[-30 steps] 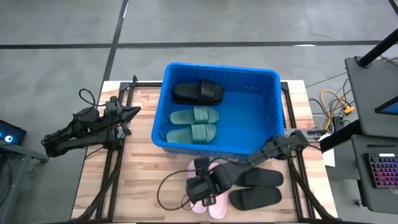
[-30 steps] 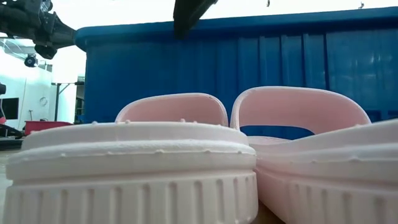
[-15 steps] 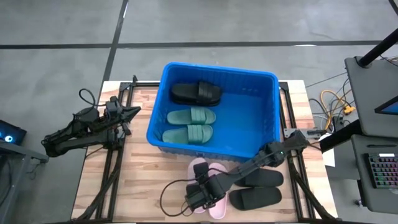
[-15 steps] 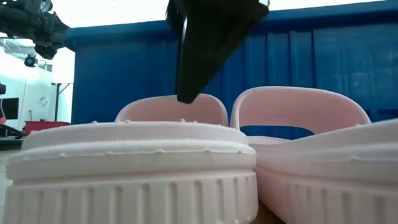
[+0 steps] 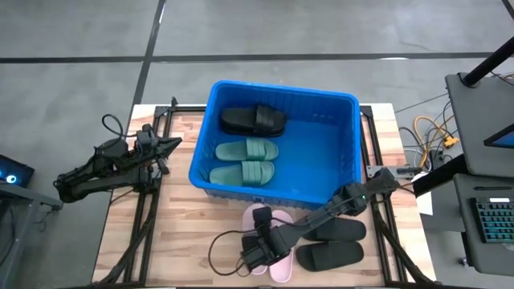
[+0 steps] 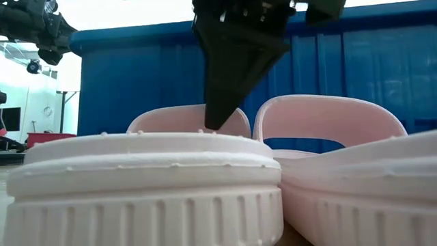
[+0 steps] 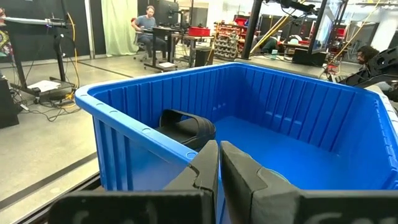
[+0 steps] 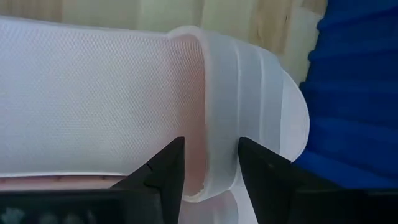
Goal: Pick and place slides into bin
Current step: Put the pink slipper into the blue bin
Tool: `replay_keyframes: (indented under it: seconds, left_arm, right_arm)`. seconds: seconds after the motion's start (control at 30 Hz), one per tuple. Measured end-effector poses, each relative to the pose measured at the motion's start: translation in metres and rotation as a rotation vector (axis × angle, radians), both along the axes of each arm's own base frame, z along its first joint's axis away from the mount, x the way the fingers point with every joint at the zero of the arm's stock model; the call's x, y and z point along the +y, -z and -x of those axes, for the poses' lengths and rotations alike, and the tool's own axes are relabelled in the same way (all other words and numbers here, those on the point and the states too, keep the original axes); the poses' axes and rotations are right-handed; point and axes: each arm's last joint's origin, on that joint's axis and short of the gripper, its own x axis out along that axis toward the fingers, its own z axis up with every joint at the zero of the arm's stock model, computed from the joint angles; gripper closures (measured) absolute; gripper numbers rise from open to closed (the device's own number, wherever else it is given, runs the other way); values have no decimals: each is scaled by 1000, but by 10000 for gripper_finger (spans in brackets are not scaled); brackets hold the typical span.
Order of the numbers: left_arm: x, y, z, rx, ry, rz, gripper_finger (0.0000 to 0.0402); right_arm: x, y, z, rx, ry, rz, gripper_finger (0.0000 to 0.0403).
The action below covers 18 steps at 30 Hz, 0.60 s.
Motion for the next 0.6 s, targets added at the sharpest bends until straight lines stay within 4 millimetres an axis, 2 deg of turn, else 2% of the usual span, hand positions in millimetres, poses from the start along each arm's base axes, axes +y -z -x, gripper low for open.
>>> replay_keyframes:
  seconds: [0.2, 0.3, 0.5, 0.6]
  left_arm:
    - [0, 0, 0, 0, 0, 0, 400]
    - [0, 0, 0, 0, 0, 0, 400]
    - [0, 0, 0, 0, 0, 0, 400]
    - [0, 0, 0, 0, 0, 0, 400]
  right_arm:
    - [-1, 8, 1, -7, 36, 29, 277]
    - [-2, 8, 1, -6, 42, 33, 303]
    - [-2, 6, 2, -5, 60, 21, 383]
    - [-2, 4, 2, -7, 59, 16, 388]
